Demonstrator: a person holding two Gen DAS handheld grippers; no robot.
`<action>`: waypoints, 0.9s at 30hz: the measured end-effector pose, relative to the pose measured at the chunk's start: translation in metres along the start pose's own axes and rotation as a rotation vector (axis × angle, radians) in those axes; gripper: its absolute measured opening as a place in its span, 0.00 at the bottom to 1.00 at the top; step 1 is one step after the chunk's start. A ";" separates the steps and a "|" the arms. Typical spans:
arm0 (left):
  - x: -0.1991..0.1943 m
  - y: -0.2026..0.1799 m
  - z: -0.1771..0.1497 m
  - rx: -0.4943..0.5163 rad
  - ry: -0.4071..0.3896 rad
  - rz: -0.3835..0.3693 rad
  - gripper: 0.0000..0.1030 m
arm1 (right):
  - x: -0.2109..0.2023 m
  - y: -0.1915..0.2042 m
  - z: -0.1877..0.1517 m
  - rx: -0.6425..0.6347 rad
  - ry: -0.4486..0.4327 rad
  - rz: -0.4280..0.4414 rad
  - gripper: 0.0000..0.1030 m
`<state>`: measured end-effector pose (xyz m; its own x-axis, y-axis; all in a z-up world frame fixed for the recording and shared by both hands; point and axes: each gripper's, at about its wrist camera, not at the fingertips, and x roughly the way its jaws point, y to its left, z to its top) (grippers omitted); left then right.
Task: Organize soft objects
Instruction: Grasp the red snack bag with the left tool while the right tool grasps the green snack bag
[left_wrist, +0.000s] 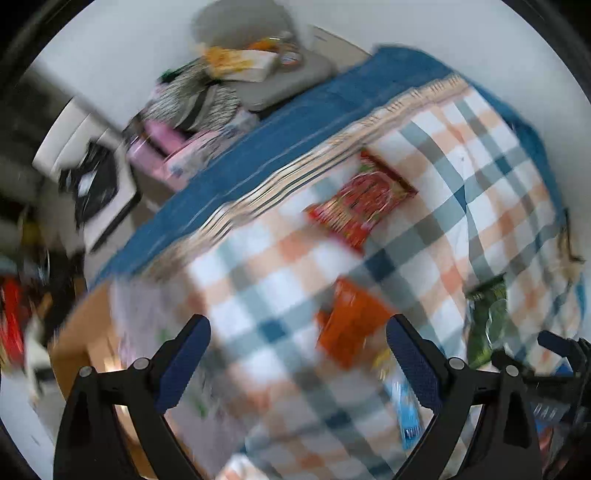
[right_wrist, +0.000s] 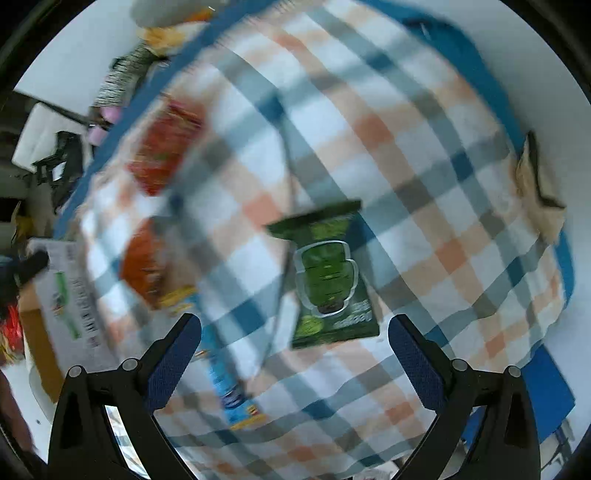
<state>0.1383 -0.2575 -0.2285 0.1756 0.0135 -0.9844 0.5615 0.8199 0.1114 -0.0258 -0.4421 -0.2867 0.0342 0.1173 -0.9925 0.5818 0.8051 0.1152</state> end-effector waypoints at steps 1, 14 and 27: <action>0.012 -0.010 0.014 0.031 0.011 0.014 0.95 | 0.014 -0.007 0.005 0.012 0.025 0.004 1.00; 0.138 -0.064 0.089 0.275 0.207 0.061 0.95 | 0.082 -0.029 0.035 0.074 0.153 0.012 1.00; 0.147 -0.072 0.102 0.278 0.206 -0.060 0.59 | 0.105 -0.025 0.041 0.079 0.228 0.007 0.80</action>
<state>0.2059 -0.3724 -0.3669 -0.0152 0.1090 -0.9939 0.7698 0.6357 0.0579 -0.0034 -0.4738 -0.3957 -0.1410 0.2580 -0.9558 0.6444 0.7568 0.1092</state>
